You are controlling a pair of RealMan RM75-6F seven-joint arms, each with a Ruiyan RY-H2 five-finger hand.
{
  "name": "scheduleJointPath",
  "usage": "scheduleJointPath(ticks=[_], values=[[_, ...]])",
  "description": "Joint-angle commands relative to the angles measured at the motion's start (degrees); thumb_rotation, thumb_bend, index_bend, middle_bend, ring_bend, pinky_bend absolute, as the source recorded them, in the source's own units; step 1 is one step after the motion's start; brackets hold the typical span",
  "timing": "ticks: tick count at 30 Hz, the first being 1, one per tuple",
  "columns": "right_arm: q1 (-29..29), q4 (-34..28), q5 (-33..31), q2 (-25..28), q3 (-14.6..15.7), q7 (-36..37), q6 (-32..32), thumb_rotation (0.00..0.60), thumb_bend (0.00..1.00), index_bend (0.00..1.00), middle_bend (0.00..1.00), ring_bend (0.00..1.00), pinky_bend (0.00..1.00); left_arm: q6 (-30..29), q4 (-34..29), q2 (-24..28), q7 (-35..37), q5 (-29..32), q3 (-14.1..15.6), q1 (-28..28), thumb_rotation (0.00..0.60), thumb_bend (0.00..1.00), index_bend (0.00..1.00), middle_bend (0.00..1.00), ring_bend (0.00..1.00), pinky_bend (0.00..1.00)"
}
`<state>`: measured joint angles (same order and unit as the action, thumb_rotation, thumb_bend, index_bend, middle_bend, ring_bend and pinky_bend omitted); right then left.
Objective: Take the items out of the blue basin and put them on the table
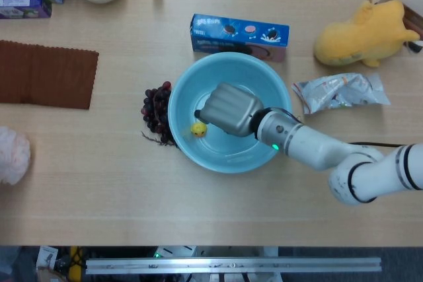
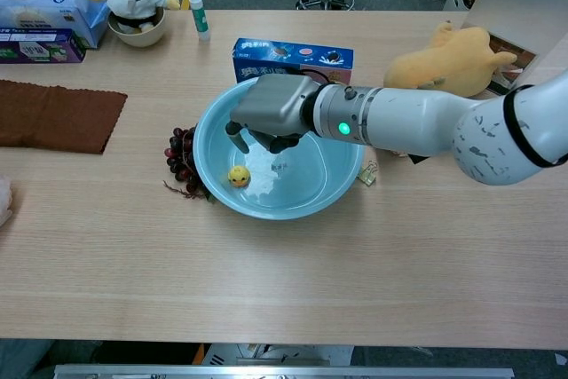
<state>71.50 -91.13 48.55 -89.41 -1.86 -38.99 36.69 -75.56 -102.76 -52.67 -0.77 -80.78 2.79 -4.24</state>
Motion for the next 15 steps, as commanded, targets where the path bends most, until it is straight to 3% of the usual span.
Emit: scheduleJointPath(ticks=[1,15], values=[[1.75,0.89,-2.37,-1.79,1.42,-2.05,0.11,0.600,1.00,0.40,1.00,0.82,0.69,0.03,0.04,-0.04,0.02,-0.03,-0.02,-0.02,0.600,0.27,0.19,0.25,0.23,0.33],[4.69,6.63,-6.33,-8.39,2.73,-3.71,2.34,0.590,1.00,0.40,1.00,0.82,0.71,0.17,0.95,-0.12,0.92,0.51,-0.08,0.25,0.600,0.27,0.19,0.25,0.23,0.33]])
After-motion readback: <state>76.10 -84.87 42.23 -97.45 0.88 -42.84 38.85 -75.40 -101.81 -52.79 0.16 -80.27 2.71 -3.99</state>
